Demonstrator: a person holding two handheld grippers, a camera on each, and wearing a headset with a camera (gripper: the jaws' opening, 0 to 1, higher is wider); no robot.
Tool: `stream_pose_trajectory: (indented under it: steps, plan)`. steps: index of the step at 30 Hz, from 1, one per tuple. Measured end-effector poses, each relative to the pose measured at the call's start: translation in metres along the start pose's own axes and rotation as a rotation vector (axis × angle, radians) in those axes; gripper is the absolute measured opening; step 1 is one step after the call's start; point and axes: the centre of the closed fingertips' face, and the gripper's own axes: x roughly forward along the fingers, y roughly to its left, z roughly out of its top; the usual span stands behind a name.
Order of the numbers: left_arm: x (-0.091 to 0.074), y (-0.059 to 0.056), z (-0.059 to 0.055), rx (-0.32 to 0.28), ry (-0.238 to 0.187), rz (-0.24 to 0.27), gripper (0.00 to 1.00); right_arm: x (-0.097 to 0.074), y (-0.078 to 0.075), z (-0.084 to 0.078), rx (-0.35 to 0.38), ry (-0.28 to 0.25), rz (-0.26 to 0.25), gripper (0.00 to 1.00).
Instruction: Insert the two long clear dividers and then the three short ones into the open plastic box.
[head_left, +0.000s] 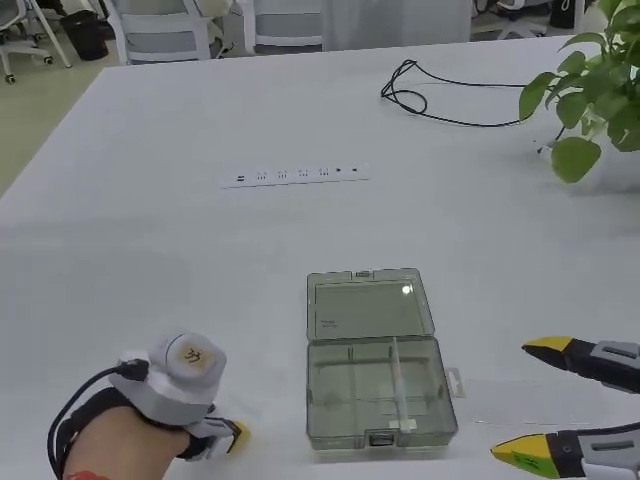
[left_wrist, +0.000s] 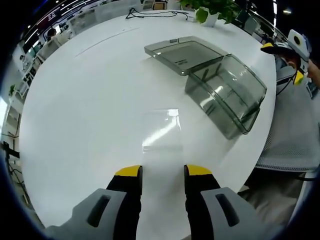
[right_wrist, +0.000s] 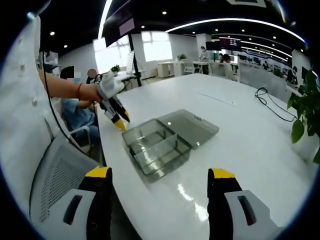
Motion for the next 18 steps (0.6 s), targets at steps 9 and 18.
stream_pose_trajectory:
  steps: [9, 18]
  plan:
    - [-0.0011, -0.0044, 0.0028, -0.090, -0.053, -0.049, 0.31, 0.0001, 0.0020, -0.0020, 0.003, 0.009, -0.002, 0.79]
    - [-0.0032, -0.0086, 0.0040, -0.186, -0.106, -0.095, 0.31, 0.0006, 0.0011, -0.0016, 0.003, 0.014, -0.005, 0.79]
